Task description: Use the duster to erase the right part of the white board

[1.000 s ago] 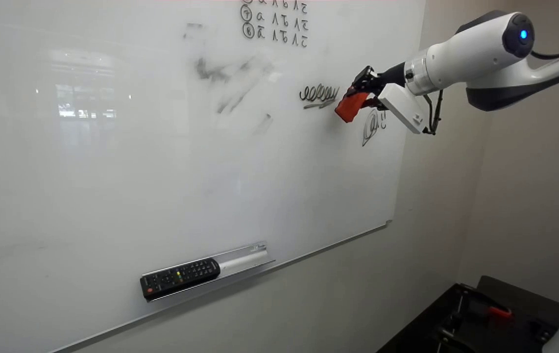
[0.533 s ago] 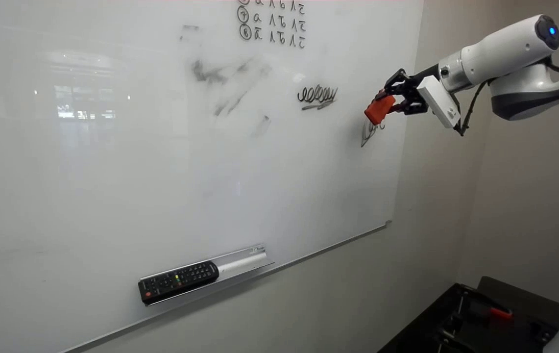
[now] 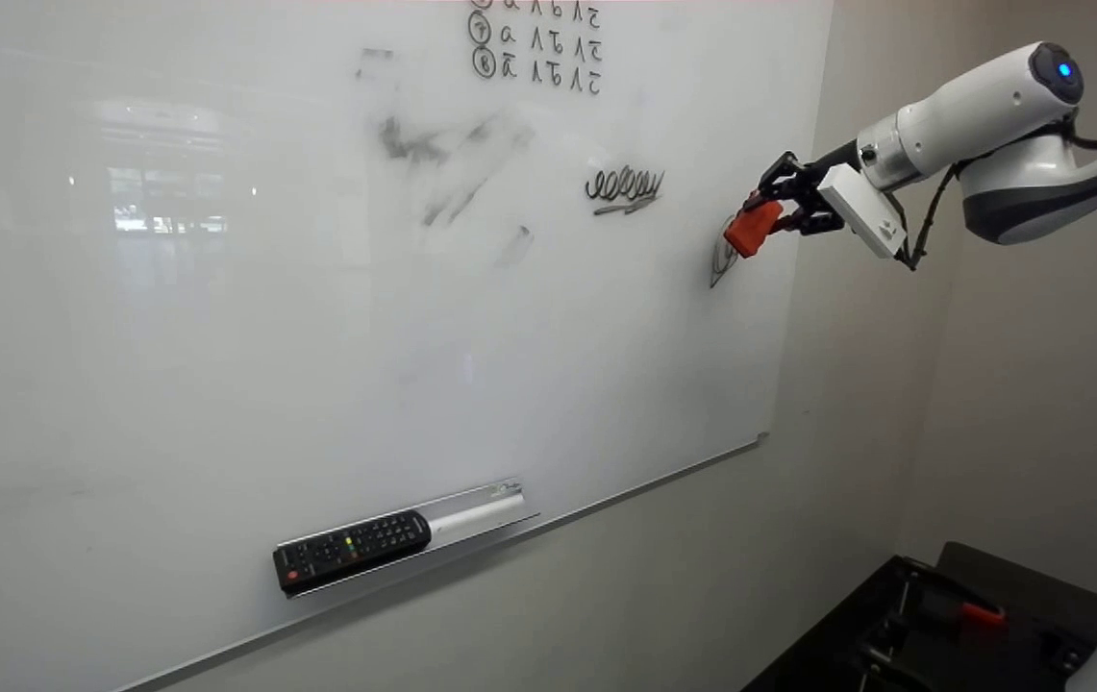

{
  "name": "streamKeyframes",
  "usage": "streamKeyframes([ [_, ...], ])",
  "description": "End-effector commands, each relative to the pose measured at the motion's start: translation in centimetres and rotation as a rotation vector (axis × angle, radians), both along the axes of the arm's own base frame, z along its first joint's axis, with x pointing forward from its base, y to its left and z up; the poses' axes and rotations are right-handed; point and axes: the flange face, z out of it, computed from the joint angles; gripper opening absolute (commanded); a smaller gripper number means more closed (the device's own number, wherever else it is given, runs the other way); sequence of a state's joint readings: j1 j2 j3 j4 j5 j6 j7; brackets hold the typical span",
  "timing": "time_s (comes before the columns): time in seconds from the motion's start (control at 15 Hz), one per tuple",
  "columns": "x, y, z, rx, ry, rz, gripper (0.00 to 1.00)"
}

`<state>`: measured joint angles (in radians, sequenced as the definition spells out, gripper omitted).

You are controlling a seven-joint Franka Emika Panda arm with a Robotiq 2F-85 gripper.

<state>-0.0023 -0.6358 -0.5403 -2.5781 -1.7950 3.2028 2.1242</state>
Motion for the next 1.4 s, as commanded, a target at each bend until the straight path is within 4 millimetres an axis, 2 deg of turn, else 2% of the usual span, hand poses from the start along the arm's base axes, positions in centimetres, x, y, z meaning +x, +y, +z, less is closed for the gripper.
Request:
streamKeyframes([
  [0.0, 0.0, 0.0, 0.0, 0.000, 0.000, 0.000, 0.28],
  [0.13, -0.3, -0.9, 1.2, 0.053, -0.044, -0.064, 0.28],
  [0.33, -0.7, -3.3, 2.2, 0.194, -0.102, -0.157, 0.28],
  [0.53, -0.6, -6.7, 1.7, 0.331, -0.119, -0.253, 0.28],
  [0.6, -1.3, -5.4, 1.7, 0.257, -0.105, -0.202, 0.53],
  [0.73, -1.5, -6.6, 1.3, 0.297, -0.109, -0.238, 0.53],
  [0.87, -1.4, -6.8, 1.2, 0.305, -0.107, -0.245, 0.53],
  [0.93, -1.4, -6.8, 1.2, 0.306, -0.106, -0.245, 0.28],
  [1.07, -1.9, -7.4, 0.8, 0.412, -0.133, -0.221, 0.28],
  [1.33, -4.2, -10.4, 1.2, 0.593, -0.232, -0.200, 0.28],
])
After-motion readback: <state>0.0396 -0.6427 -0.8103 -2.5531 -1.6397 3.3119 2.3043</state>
